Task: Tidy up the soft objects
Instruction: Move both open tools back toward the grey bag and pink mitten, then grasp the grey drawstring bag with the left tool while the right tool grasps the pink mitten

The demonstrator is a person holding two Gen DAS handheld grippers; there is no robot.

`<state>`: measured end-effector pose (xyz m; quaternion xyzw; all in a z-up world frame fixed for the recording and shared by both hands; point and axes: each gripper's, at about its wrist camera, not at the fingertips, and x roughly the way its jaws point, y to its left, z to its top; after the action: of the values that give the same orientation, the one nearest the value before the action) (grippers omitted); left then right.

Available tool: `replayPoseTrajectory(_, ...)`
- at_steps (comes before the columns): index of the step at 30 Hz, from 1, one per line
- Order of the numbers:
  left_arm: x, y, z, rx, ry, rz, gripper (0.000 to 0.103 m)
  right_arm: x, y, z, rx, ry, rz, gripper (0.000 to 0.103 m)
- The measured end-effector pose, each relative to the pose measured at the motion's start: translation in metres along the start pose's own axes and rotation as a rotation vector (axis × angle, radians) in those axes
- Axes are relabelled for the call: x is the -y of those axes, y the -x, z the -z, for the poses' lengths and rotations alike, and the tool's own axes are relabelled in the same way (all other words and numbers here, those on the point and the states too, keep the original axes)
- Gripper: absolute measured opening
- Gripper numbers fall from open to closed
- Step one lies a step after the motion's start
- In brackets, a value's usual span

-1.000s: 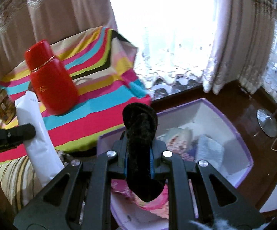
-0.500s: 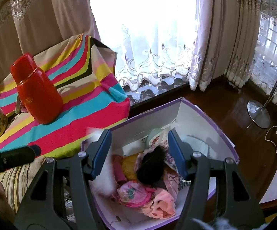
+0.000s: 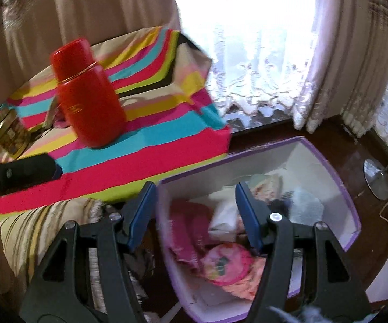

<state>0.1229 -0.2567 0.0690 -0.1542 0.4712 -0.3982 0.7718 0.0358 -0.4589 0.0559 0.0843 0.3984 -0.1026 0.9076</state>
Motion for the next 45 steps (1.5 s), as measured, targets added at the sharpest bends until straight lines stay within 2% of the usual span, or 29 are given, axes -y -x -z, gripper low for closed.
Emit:
replayPoseTrajectory(8, -0.085, 0.057, -0.010, 0.089, 0.084, -0.146, 0.062, -0.083, -0.012, 0.004, -0.056, 0.166, -0.125, 0.065)
replayPoseTrajectory(16, -0.175, 0.110, -0.027, 0.165, 0.162, -0.339, 0.062, -0.175, -0.028, 0.002, -0.098, 0.345, -0.227, 0.066)
replayPoseTrajectory(22, -0.221, 0.129, -0.064, 0.188, 0.143, -0.450, 0.058, -0.240, -0.052, -0.018, -0.087, 0.396, -0.275, 0.071)
replayPoseTrajectory(26, -0.241, 0.126, -0.096, 0.204, 0.098, -0.513, 0.057, -0.280, -0.074, -0.035, -0.058, 0.384, -0.293, 0.072)
replayPoseTrajectory(32, -0.263, 0.105, -0.140, 0.207, 0.021, -0.580, 0.057, -0.324, -0.104, -0.046, -0.026, 0.437, -0.313, 0.072)
replayPoseTrajectory(42, -0.318, 0.057, -0.188, 0.182, 0.030, -0.553, 0.057, -0.352, -0.162, -0.068, -0.022, 0.453, -0.265, 0.075)
replayPoseTrajectory(45, -0.329, 0.040, -0.196, 0.137, 0.007, -0.543, 0.057, -0.361, -0.174, -0.071, -0.019, 0.472, -0.259, 0.076)
